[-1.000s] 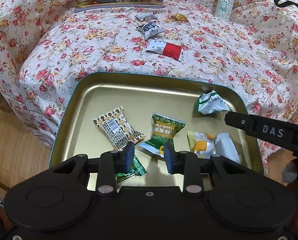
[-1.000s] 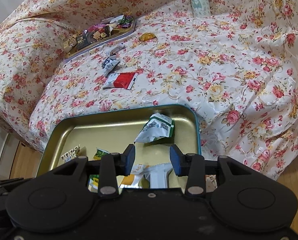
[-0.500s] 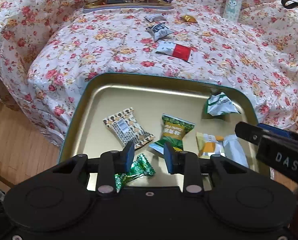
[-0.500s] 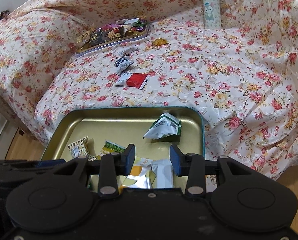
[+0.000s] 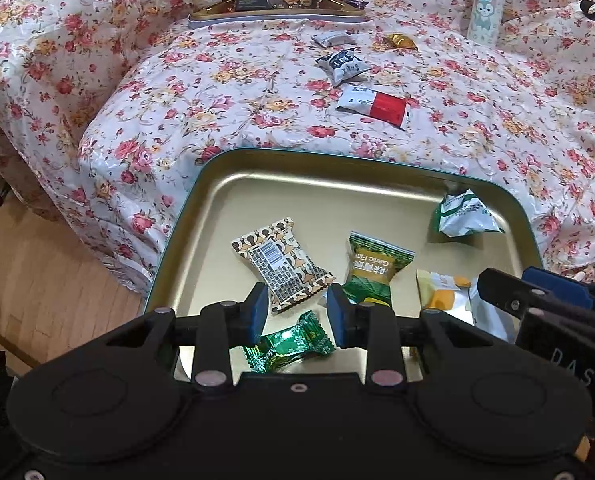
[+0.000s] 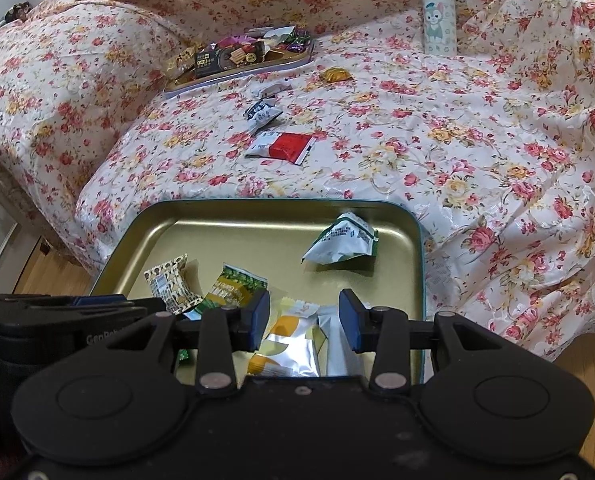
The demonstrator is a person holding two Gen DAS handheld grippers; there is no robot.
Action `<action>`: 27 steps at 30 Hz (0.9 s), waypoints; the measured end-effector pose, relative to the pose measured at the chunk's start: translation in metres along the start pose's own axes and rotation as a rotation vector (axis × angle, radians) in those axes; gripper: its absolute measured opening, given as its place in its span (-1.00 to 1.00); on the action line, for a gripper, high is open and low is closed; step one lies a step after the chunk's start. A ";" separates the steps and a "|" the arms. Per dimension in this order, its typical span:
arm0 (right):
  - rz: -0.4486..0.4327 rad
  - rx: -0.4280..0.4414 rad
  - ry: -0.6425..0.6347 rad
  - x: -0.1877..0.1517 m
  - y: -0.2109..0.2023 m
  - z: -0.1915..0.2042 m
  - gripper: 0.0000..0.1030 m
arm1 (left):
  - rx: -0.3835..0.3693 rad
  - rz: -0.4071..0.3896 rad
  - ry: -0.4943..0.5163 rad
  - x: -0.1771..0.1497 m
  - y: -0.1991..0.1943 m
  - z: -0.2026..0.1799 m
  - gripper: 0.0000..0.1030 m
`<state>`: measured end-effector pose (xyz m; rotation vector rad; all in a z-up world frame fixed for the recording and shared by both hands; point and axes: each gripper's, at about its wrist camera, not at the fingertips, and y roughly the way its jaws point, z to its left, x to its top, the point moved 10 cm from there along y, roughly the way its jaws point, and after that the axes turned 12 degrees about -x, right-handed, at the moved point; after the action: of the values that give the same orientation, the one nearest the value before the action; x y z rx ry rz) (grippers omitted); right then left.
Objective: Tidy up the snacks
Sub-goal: 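Open the left tool dropping the garlic packet while the right tool releases the wrapper, then move both open tools back toward the remaining snacks on the sofa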
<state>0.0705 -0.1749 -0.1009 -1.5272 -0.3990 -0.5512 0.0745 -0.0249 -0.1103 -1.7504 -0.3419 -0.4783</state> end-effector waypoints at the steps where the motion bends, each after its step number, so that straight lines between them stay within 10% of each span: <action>1: 0.001 0.001 -0.001 0.000 0.000 0.000 -0.19 | 0.001 0.001 -0.001 0.000 0.000 0.000 -0.22; 27: -0.004 0.009 -0.005 0.004 -0.002 -0.002 -0.19 | 0.023 -0.003 -0.100 0.001 -0.001 0.032 -0.22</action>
<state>0.0719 -0.1772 -0.0970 -1.5197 -0.4079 -0.5477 0.0795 0.0069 -0.1144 -1.7555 -0.4195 -0.3885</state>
